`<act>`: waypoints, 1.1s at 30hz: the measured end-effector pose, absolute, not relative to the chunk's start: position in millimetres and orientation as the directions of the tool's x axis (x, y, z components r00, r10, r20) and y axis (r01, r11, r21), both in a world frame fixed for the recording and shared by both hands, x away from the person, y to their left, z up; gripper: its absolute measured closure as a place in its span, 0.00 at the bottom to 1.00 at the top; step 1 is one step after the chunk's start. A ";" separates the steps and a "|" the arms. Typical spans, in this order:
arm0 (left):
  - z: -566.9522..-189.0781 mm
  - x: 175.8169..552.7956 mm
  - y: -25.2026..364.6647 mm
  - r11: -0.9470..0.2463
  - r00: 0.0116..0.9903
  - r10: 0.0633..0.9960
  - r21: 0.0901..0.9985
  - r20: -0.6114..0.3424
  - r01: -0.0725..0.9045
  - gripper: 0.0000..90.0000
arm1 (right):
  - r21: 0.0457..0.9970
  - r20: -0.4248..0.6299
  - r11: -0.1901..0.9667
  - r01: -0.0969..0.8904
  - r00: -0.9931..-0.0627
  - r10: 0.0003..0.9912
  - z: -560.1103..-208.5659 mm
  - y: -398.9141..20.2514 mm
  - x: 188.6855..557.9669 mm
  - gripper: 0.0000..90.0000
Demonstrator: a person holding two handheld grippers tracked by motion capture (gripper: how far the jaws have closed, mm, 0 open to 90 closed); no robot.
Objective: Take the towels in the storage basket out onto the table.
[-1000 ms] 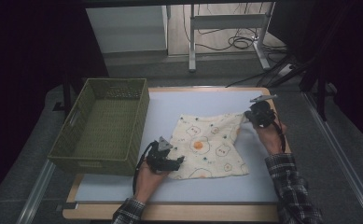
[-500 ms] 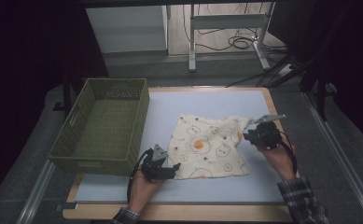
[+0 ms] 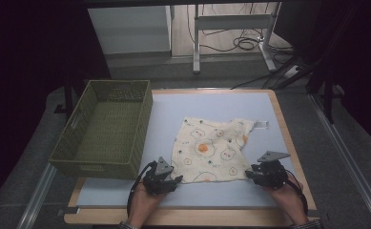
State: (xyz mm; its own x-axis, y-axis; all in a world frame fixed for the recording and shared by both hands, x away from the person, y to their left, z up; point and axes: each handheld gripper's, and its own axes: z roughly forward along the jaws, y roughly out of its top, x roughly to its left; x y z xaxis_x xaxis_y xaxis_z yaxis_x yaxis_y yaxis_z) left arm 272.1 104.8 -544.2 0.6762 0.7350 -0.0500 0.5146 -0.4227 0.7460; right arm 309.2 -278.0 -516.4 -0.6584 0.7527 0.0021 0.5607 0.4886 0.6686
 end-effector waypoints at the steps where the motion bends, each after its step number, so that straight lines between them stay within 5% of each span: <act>1: -544.2 272.0 104.7 -0.426 0.680 0.731 0.747 -0.048 0.510 0.63 | 0.673 0.008 0.480 0.563 -0.654 0.756 -516.5 -279.5 308.6 0.89; 4: -542.9 271.4 104.6 -0.447 0.692 0.721 0.744 -0.028 0.497 0.89 | 0.673 0.043 0.463 0.577 -0.655 0.754 -516.9 -280.0 305.6 0.98; 6: -541.7 271.1 105.7 -0.453 0.699 0.714 0.742 -0.029 0.494 0.97 | 0.667 0.029 0.484 0.567 -0.669 0.743 -513.5 -277.6 301.6 0.98; 16: -520.3 252.9 130.4 -0.388 0.689 0.721 0.779 -0.076 0.492 0.97 | 0.721 0.017 0.498 0.481 -0.732 0.681 -474.7 -275.4 249.7 0.97; 20: -525.2 249.4 133.0 -0.393 0.679 0.730 0.764 -0.080 0.512 0.75 | 0.698 -0.001 0.530 0.482 -0.740 0.673 -482.7 -275.2 241.0 0.87; 26: -522.3 275.1 128.8 -0.365 0.656 0.748 0.765 -0.098 0.531 0.57 | 0.706 -0.001 0.484 0.517 -0.683 0.730 -491.0 -289.9 269.1 0.78; 33: -507.9 327.8 106.6 -0.359 0.658 0.748 0.782 -0.086 0.510 0.53 | 0.719 0.007 0.437 0.541 -0.634 0.773 -493.1 -292.6 318.7 0.77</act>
